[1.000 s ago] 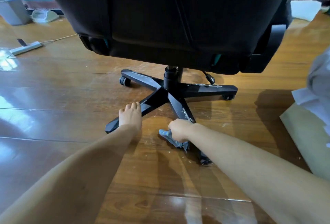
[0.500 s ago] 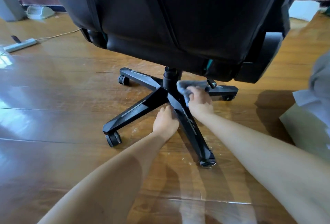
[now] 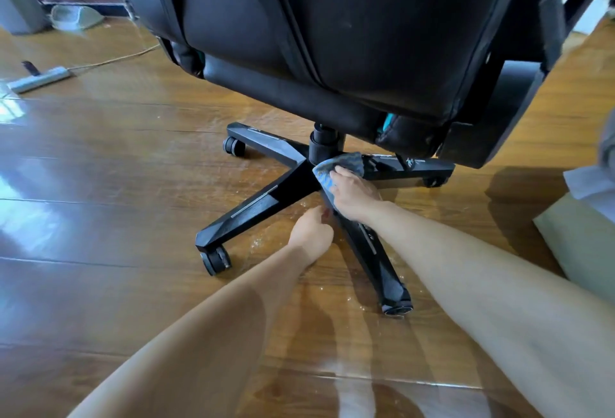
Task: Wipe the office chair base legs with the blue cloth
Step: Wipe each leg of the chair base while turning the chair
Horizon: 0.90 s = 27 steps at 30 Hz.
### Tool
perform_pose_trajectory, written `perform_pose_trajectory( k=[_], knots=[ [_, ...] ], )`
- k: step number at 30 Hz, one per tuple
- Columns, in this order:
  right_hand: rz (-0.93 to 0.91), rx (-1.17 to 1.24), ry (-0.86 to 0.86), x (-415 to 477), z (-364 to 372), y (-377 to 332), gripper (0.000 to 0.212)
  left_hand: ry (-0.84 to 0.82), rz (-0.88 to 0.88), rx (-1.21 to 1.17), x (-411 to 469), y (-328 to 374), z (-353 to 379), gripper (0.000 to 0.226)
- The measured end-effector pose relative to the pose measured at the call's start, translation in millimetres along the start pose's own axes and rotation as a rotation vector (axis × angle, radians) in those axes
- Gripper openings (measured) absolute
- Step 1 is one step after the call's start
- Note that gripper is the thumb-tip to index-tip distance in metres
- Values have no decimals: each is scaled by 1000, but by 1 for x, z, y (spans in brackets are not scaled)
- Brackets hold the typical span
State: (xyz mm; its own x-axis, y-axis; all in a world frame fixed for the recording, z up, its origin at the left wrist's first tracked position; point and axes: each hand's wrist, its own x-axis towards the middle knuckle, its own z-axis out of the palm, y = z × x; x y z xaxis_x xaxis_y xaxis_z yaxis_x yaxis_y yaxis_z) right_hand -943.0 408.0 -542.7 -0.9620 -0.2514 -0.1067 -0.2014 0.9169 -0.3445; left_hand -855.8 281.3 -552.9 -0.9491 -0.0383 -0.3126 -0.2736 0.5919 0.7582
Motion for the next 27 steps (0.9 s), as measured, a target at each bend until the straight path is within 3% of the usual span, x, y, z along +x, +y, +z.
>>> perform_pose_trajectory(
  k=[4, 7, 13, 19, 27],
  knots=[
    [-10, -68, 70, -22, 3, 6, 58, 185, 88, 175, 17, 5, -30, 74],
    [-112, -126, 157, -44, 17, 12, 55, 150, 90, 493, 28, 5, -45, 77],
    [-125, -67, 160, -17, 19, 2, 69, 107, 90, 827, 28, 1, -34, 87],
    [-128, -50, 64, -2, 13, -4, 72, 43, 83, 924, 26, -5, -36, 93],
    [-72, -178, 172, -74, 31, 15, 59, 58, 55, 870, 22, -4, -20, 99]
  ],
)
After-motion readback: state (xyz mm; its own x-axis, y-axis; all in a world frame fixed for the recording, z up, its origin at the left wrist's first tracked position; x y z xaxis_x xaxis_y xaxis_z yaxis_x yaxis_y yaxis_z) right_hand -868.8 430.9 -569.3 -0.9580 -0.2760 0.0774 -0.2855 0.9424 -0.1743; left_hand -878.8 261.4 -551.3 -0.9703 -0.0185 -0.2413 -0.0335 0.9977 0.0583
